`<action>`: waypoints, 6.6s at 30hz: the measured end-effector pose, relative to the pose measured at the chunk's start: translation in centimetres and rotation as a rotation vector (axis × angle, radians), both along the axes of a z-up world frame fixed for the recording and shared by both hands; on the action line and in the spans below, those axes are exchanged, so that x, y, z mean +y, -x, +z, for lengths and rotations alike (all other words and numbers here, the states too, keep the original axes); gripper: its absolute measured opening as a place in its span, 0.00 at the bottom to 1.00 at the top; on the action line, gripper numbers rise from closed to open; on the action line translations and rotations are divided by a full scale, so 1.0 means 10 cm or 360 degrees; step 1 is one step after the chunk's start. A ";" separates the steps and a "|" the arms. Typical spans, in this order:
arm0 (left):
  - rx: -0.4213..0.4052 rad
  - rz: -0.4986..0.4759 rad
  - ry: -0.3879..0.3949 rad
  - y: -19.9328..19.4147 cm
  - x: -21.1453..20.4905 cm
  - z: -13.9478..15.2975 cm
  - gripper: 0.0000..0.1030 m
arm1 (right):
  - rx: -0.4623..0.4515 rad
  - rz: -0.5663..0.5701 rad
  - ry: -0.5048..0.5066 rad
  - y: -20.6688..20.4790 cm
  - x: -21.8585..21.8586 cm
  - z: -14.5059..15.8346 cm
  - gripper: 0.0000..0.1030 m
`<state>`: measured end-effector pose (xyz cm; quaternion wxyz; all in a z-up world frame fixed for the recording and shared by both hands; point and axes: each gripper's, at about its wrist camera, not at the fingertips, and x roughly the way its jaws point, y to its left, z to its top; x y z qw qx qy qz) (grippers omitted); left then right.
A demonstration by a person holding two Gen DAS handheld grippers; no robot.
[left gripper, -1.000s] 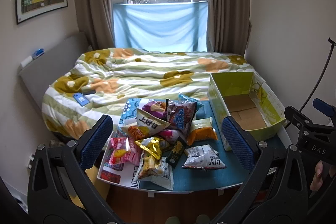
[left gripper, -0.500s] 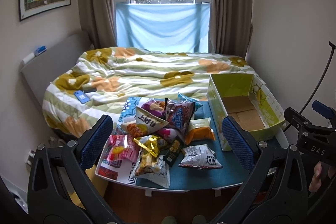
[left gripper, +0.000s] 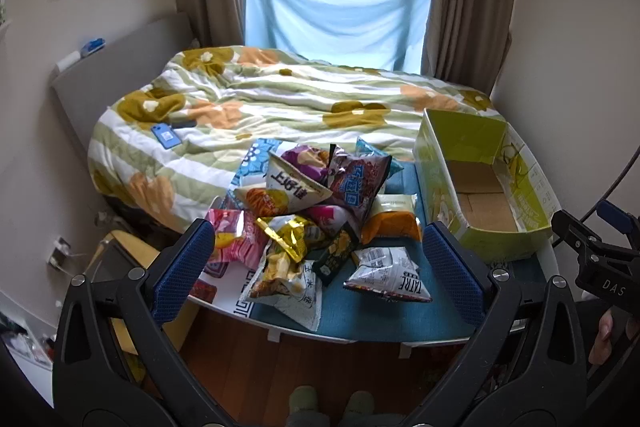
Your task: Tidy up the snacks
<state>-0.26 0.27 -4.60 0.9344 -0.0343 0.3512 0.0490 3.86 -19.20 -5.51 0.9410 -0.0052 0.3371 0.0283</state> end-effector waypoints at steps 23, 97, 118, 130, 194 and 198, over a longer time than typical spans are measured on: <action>0.0527 -0.0094 0.0223 -0.87 0.83 -1.88 1.00 | 0.0587 0.0059 -0.0322 -0.81 0.61 -1.36 1.00; 0.0106 -0.0432 0.0282 -1.34 -0.80 -0.28 0.60 | 0.0297 0.0152 -0.0299 -0.73 -0.51 -0.43 0.61; 0.0478 -0.0820 0.0169 -3.69 -2.33 -0.91 0.73 | 0.0340 -0.0268 -0.0201 -1.93 -1.39 -0.46 0.61; 0.0476 -0.0730 0.0215 -3.65 -1.88 -1.00 0.93 | 0.0538 -0.0321 -0.0217 -2.27 -1.49 -0.85 0.61; -0.0089 -0.0294 0.0006 -0.37 -0.27 -0.02 0.99 | 0.0075 -0.0185 -0.0142 -0.16 -0.91 -0.12 0.99; -0.0106 -0.0252 0.0027 -0.27 0.10 -0.02 0.99 | 0.0044 -0.0136 -0.0164 -0.05 -0.68 -0.12 0.99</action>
